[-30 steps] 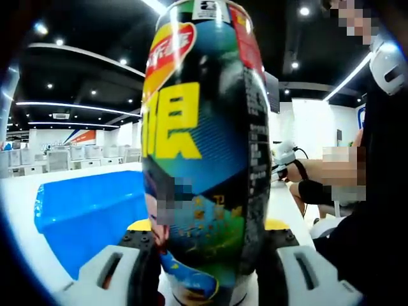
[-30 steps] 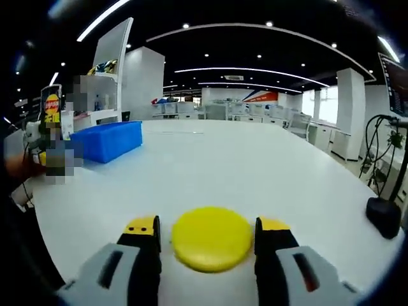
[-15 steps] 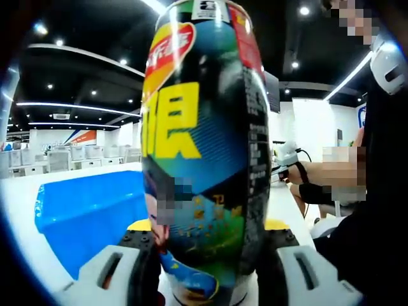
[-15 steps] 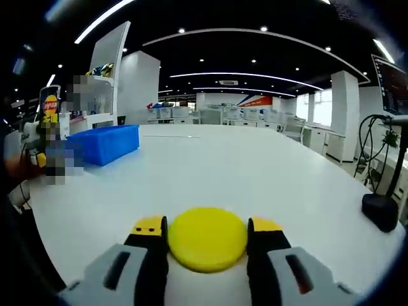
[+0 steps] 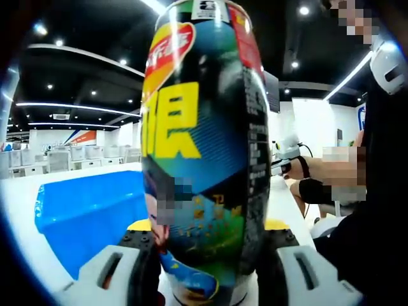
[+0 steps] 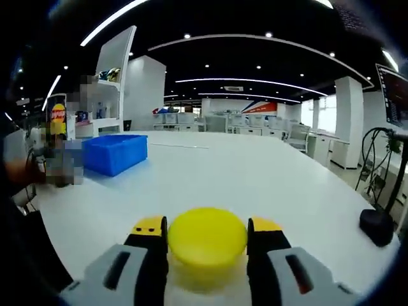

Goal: Open the lid of the chip container on the table, take out the chips, place them into the box in front of the container, and close the lid

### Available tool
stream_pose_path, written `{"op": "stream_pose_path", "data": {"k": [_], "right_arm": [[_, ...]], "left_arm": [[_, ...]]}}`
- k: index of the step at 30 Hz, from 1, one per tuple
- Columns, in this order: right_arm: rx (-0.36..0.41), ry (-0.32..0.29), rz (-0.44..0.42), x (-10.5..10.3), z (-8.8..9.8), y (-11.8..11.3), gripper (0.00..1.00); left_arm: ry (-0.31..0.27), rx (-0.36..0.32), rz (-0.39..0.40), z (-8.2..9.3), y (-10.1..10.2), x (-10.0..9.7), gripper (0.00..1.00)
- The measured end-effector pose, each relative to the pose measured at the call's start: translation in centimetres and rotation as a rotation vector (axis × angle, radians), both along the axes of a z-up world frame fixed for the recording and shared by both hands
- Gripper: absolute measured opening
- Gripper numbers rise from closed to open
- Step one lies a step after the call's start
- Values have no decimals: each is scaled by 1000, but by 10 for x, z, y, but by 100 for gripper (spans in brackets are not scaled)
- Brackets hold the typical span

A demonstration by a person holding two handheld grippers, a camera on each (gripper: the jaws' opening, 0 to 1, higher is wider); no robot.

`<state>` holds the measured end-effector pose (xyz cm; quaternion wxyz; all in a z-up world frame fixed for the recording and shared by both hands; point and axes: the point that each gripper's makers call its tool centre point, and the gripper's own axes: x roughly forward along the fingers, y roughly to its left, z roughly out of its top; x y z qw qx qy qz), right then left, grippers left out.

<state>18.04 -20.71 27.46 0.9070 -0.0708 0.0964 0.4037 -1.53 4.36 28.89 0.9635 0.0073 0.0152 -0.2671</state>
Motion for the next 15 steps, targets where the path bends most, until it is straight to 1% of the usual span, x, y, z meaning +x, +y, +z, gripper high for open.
{"op": "stream_pose_path", "data": {"k": [2,4,9,12,15], "right_arm": [[20,-12,51,-9,14,12,49],[64,-9,105,-21,30,28,49],[94,-4,163,-27,51,47,49],[119,-3,205,-30,69,61,49],[118,-16,235,-35,85,74,49]], "left_arm": [[0,0,0,0,0,0,60],[-1,1,0,0,0,0,60],[-1,1,-1,0,0,0,60],[-1,1,-1,0,0,0,60],[-1,1,-1,0,0,0,60]]}}
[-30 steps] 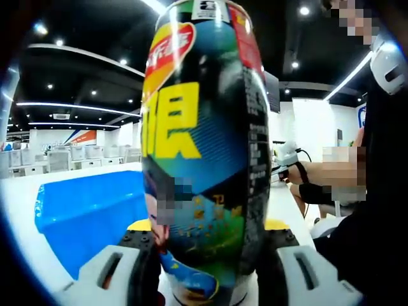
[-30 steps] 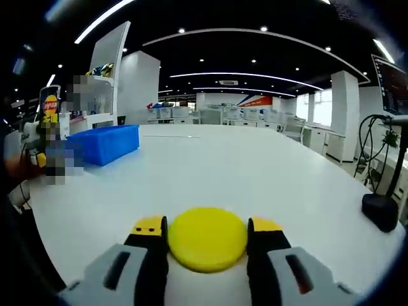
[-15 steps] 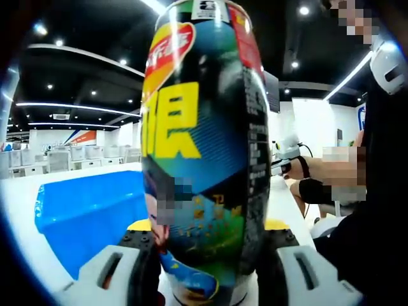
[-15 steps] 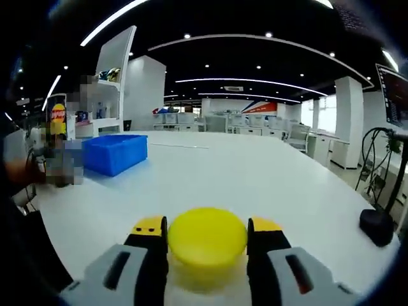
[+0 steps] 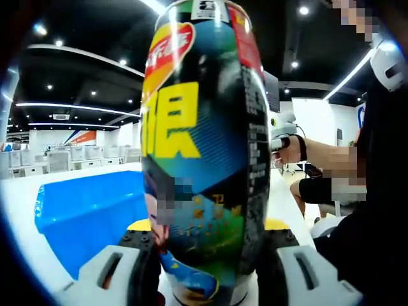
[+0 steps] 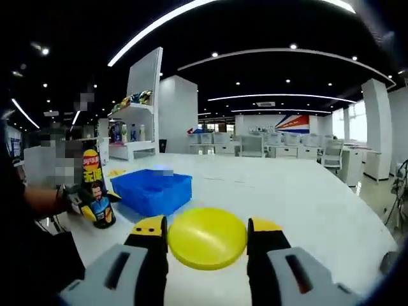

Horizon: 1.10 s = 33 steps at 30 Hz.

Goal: Open the lid of the chip container on the table, take out the chips, place them into the box in front of the container, and close the lid

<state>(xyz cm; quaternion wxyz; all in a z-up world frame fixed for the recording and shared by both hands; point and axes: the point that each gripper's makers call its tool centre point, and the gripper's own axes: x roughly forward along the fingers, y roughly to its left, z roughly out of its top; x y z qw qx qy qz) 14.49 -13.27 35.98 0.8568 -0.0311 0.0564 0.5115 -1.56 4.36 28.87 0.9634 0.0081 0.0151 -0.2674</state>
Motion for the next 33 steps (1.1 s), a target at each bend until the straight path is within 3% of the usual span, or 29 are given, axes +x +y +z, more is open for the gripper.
{"op": "stream_pose_path", "data": {"k": [13,33], "right_arm": [[18,-59,207,-45,66,66,49],[12,-57,471,-109,109,149,49]], "left_arm": [[3,-1,0,0,0,0,60],[1,-2,-1,0,0,0,60]]}}
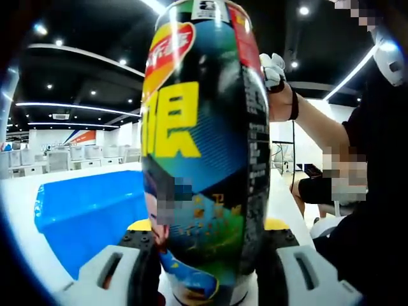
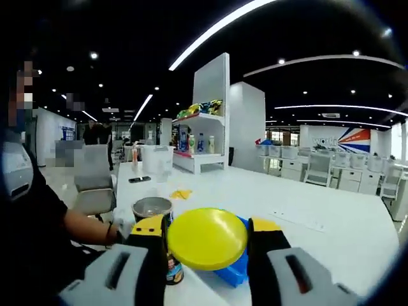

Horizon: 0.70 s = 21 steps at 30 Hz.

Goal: Open the lid of the chip container on the table, take out the chips, place them into the box in front of the container, and close the lid

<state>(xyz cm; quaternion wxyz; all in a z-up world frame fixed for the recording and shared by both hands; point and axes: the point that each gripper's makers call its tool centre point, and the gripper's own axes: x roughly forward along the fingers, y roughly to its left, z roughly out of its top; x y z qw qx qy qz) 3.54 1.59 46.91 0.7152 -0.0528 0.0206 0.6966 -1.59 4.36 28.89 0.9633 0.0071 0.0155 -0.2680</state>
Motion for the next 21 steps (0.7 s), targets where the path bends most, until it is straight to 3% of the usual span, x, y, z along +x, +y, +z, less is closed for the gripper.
{"op": "stream_pose_path", "data": {"k": [11,21], "right_arm": [[-50,7,165,-51,5,49,48],[-147,4,261,-80,-12,77,49]], "left_arm": [[0,0,1,0,1,1,59],[-1,1,0,-1,2,1,59]]}}
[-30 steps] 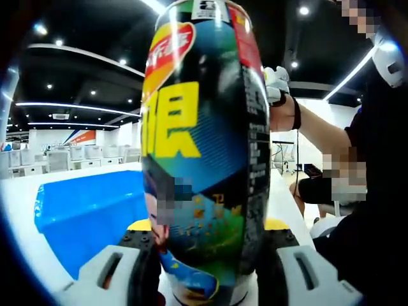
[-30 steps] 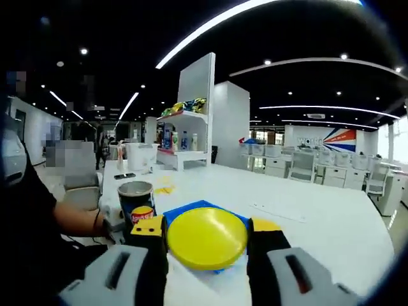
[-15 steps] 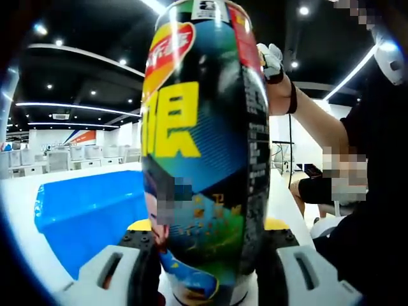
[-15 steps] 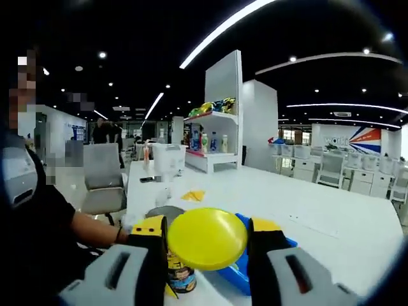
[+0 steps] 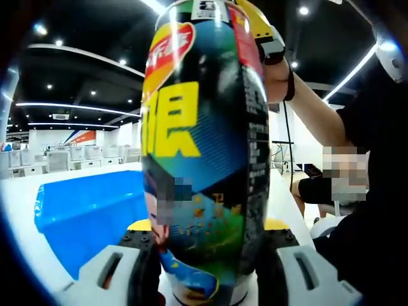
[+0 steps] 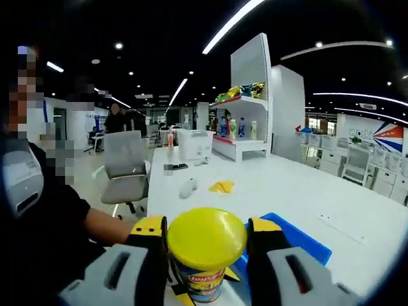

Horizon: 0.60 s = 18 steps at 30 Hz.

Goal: Open the lid of the chip container on the table, take out the chips, place them into the box in front of the container, and close the lid

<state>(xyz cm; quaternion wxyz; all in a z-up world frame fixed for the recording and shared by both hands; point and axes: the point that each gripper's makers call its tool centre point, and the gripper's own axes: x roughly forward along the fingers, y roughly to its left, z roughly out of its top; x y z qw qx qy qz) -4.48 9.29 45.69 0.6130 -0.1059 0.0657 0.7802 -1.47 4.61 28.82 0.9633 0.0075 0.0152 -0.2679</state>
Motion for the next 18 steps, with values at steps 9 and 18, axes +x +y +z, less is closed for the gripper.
{"op": "stream_pose_path", "data": {"k": [9,18], "right_arm": [[-41,9,31,-9,-10,8,49],[-54,20,28,-8,-14,8,49]], "left_arm": [[-1,2,-2,0,0,0,59],[-2,3,-5,0,-2,-1,59]]}}
